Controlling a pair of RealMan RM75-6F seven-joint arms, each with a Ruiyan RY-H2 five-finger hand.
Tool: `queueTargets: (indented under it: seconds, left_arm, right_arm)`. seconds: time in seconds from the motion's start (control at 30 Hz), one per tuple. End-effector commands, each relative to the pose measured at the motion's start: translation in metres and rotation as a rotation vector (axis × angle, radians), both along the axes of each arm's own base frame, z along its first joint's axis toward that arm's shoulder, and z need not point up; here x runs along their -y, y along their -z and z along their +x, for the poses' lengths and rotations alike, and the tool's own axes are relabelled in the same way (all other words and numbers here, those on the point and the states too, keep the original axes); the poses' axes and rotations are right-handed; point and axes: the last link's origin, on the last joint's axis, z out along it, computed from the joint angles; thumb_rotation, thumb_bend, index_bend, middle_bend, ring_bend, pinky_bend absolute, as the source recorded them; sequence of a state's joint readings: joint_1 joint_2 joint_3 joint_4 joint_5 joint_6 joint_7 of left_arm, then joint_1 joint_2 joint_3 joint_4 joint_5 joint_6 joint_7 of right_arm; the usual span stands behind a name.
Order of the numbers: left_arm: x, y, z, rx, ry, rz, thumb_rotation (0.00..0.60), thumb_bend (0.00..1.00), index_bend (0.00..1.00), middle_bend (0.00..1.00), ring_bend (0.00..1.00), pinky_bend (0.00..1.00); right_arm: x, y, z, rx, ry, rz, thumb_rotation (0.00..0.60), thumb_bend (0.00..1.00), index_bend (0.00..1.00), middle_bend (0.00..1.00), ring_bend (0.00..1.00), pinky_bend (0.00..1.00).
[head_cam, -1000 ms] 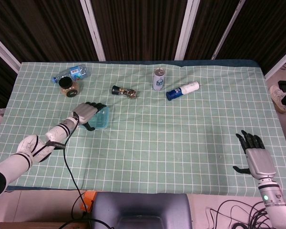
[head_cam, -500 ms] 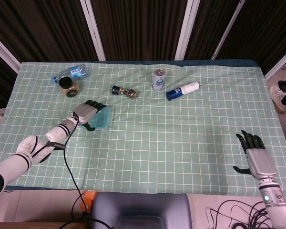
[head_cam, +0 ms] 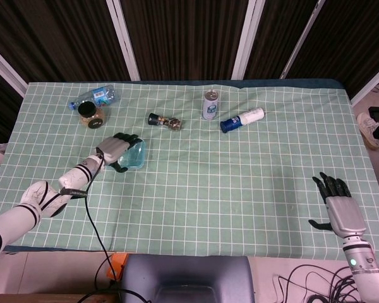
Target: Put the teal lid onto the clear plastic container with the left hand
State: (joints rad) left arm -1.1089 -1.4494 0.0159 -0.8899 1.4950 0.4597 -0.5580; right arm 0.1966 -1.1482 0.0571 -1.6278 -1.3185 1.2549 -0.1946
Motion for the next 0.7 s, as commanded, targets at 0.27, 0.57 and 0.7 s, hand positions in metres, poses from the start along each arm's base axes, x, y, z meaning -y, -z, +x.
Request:
queueTargets:
  seconds: [0.27, 0.57, 0.7]
  left_arm:
    - [0.006, -0.009, 0.010, 0.064, 0.030, 0.005, 0.600, 0.25, 0.00, 0.00, 0.00, 0.00]
    - [0.035, -0.013, 0.016, 0.174, 0.156, 0.068, 0.600, 0.39, 0.00, 0.17, 0.06, 0.11]
    - [0.038, -0.005, 0.010, 0.163, 0.141, 0.106, 0.600, 0.41, 0.00, 0.19, 0.08, 0.08]
  right_arm:
    - [-0.001, 0.000, 0.001, 0.006, -0.006, 0.006, 0.600, 0.06, 0.00, 0.00, 0.00, 0.00]
    - [-0.003, 0.000, 0.003, 0.009, -0.020, 0.015, 0.600, 0.06, 0.00, 0.00, 0.00, 0.00]
    - [-0.004, 0.002, 0.005, 0.010, -0.030, 0.022, 0.600, 0.06, 0.00, 0.00, 0.00, 0.00]
